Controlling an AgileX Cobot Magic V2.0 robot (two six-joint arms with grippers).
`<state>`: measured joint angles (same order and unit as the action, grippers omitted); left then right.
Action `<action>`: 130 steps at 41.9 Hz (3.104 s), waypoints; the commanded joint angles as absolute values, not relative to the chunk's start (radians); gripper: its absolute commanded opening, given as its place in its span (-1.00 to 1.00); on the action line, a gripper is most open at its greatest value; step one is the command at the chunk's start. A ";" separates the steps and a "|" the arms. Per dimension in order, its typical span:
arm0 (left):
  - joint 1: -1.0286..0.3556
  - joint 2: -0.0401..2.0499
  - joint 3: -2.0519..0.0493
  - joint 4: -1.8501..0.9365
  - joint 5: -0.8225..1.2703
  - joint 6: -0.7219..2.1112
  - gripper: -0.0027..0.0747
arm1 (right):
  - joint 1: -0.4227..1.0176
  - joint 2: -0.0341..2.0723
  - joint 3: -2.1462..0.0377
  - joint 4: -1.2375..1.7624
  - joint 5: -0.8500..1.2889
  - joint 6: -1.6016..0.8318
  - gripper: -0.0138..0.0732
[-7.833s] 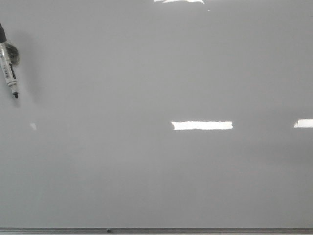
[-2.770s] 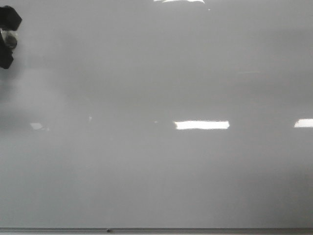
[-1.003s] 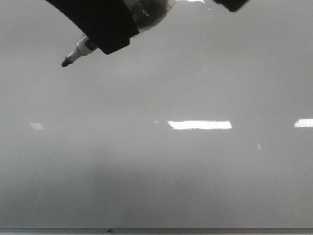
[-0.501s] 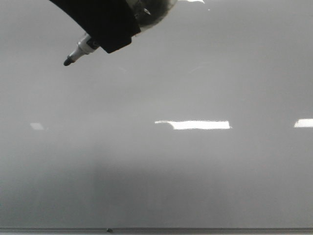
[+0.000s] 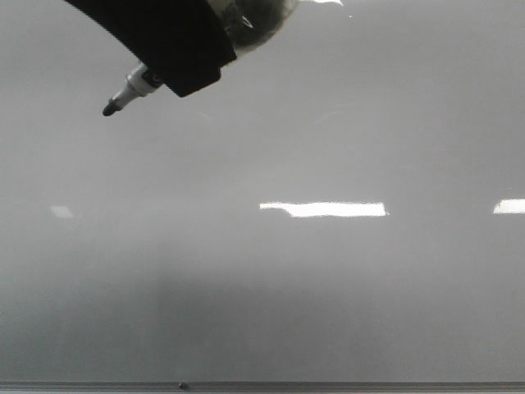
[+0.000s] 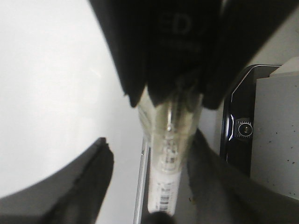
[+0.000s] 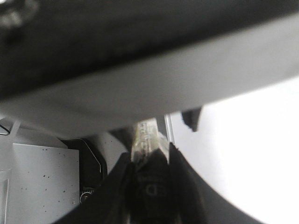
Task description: Write number 5 on whiteboard
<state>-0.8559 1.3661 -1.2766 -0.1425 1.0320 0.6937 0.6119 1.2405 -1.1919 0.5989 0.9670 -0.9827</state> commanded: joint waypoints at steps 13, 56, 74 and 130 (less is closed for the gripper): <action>-0.743 1.135 -1.304 -0.131 1.015 0.528 0.39 | 0.511 1.129 -1.225 0.441 1.047 -0.806 -0.80; -0.411 0.938 -1.052 -0.142 0.846 0.314 0.39 | 0.230 0.972 -0.765 0.608 0.269 -0.499 -0.80; -0.411 0.938 -1.052 -0.142 0.830 0.314 0.39 | 0.317 1.001 -0.785 0.623 0.188 -0.597 -0.80; -0.411 0.938 -1.052 -0.142 0.831 0.314 0.39 | 0.338 1.282 -0.903 0.611 0.191 -0.622 -0.80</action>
